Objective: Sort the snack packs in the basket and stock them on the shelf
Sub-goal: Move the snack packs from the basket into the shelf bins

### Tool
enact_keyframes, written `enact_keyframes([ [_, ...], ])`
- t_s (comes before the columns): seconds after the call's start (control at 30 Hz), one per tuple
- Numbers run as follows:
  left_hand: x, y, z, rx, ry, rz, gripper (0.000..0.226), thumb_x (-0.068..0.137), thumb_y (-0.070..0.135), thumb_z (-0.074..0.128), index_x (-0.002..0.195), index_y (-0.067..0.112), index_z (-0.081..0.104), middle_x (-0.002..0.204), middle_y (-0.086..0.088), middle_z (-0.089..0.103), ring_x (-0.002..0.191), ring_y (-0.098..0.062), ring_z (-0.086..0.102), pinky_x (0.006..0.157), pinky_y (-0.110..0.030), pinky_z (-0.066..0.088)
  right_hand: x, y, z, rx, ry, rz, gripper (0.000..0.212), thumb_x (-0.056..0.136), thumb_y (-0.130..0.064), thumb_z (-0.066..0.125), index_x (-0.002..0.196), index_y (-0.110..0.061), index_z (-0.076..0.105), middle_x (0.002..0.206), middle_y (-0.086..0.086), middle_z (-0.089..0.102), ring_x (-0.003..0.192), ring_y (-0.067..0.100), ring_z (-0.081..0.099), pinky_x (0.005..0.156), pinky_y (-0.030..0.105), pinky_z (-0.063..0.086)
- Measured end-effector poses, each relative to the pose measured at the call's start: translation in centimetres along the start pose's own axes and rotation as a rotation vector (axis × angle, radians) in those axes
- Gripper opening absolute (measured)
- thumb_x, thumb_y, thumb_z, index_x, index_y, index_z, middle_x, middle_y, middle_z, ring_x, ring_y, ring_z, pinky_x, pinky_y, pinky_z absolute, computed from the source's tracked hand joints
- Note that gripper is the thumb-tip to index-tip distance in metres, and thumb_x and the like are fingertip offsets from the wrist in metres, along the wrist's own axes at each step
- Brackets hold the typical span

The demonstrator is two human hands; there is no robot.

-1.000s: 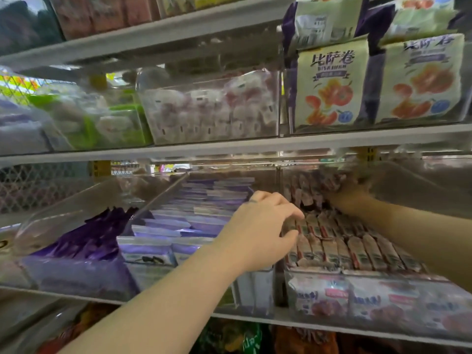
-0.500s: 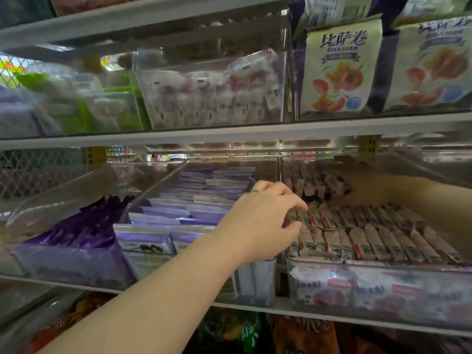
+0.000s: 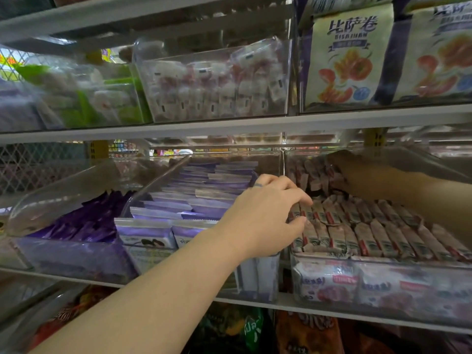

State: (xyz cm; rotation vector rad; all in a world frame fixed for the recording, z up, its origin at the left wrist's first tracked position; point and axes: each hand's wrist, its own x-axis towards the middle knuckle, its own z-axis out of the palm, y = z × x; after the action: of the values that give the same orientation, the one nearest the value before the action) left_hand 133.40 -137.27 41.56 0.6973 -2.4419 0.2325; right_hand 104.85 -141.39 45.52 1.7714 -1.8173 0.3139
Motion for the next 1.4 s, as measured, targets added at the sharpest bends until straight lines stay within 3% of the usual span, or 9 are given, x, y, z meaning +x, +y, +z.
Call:
enact_keyframes([
  [0.07, 0.0, -0.1, 0.0, -0.004, -0.001, 0.001, 0.035, 0.095, 0.039, 0.049, 0.130, 0.036, 0.052, 0.131, 0.014, 0.046, 0.130, -0.009, 0.024, 0.101, -0.038, 0.037, -0.5, -0.3, 0.9, -0.052, 0.123, 0.024, 0.058, 0.092, -0.038, 0.055, 0.141, -0.018, 0.031, 0.138, 0.013, 0.046, 0.118, 0.034, 0.053, 0.093, 0.047, 0.049],
  [0.17, 0.1, -0.2, 0.1, -0.004, 0.005, 0.001, 0.035, 0.095, 0.039, 0.049, 0.130, 0.036, 0.052, 0.130, 0.014, 0.046, 0.129, -0.009, 0.023, 0.099, -0.037, 0.038, -0.4, -0.3, 0.7, -0.068, 0.128, 0.085, 0.047, 0.092, -0.042, 0.054, 0.134, -0.022, 0.046, 0.131, 0.009, 0.053, 0.113, 0.032, 0.055, 0.089, 0.046, 0.051],
  [0.47, 0.0, -0.2, 0.4, 0.011, 0.025, 0.014, 0.036, 0.095, 0.040, 0.049, 0.131, 0.037, 0.051, 0.131, 0.014, 0.045, 0.130, -0.008, 0.023, 0.100, -0.036, 0.036, 0.3, -0.2, -2.0, 0.041, -0.276, 0.020, 0.073, 0.085, -0.039, 0.066, 0.146, -0.017, 0.033, 0.150, 0.007, 0.037, 0.134, 0.025, 0.039, 0.112, 0.033, 0.031],
  [0.6, 0.0, -0.3, 0.6, 0.011, 0.036, 0.019, 0.035, 0.095, 0.041, 0.049, 0.129, 0.038, 0.052, 0.130, 0.016, 0.045, 0.128, -0.007, 0.023, 0.095, -0.035, 0.037, 0.3, -0.9, 0.1, 0.052, -0.086, 0.053, 0.045, 0.099, -0.032, 0.044, 0.142, -0.018, 0.040, 0.148, 0.010, 0.041, 0.128, 0.029, 0.045, 0.107, 0.036, 0.034],
  [0.77, 0.2, -0.1, 0.2, 0.060, 0.010, 0.013, 0.036, 0.095, 0.041, 0.048, 0.131, 0.036, 0.051, 0.133, 0.013, 0.045, 0.131, -0.009, 0.027, 0.101, -0.038, 0.037, 0.1, -0.8, -0.1, 0.100, -0.133, 0.119, 0.053, 0.094, -0.038, 0.050, 0.143, -0.025, 0.035, 0.146, 0.011, 0.025, 0.132, 0.037, 0.031, 0.110, 0.045, 0.031],
  [0.93, -0.2, 0.6, -1.1, 0.077, 0.029, 0.003, 0.035, 0.097, 0.040, 0.047, 0.131, 0.034, 0.052, 0.135, 0.011, 0.045, 0.116, -0.012, 0.048, 0.095, -0.032, 0.036, -2.2, -1.5, -3.4, 0.244, -0.056, 0.040, 0.047, 0.086, -0.034, 0.063, 0.129, -0.019, 0.052, 0.128, 0.009, 0.056, 0.113, 0.027, 0.053, 0.099, 0.039, 0.045],
  [1.07, -2.4, 0.9, -2.1, 0.042, 0.225, 0.001, 0.028, 0.095, 0.031, 0.051, 0.122, 0.029, 0.060, 0.123, 0.011, 0.052, 0.106, -0.009, 0.052, 0.094, -0.028, 0.035, -5.5, -3.7, -5.2, 0.377, 0.221, 0.053, 0.036, 0.087, -0.025, 0.063, 0.122, -0.022, 0.060, 0.115, 0.002, 0.063, 0.102, 0.022, 0.058, 0.085, 0.029, 0.047],
  [1.23, -8.4, 0.2, -1.8, -0.019, 0.478, -0.095, 0.023, 0.090, 0.012, 0.057, 0.109, 0.021, 0.066, 0.106, 0.008, 0.061, 0.095, -0.016, 0.059, 0.086, -0.035, 0.048, -11.6, -12.6, -6.5, 0.434, 0.556, -0.245, 0.014, 0.086, -0.016, 0.064, 0.098, -0.020, 0.069, 0.087, -0.006, 0.066, 0.083, 0.016, 0.058, 0.077, 0.035, 0.048],
  [1.4, -18.1, -2.1, 0.0, 0.023, 0.575, -0.210, 0.022, 0.087, 0.011, 0.056, 0.104, 0.018, 0.067, 0.097, 0.005, 0.064, 0.090, -0.020, 0.062, 0.081, -0.037, 0.051, -16.5, -23.7, -3.9, 0.547, 0.481, -0.493, 0.014, 0.083, -0.015, 0.063, 0.095, -0.018, 0.069, 0.085, -0.006, 0.066, 0.080, 0.015, 0.059, 0.072, 0.030, 0.047],
])
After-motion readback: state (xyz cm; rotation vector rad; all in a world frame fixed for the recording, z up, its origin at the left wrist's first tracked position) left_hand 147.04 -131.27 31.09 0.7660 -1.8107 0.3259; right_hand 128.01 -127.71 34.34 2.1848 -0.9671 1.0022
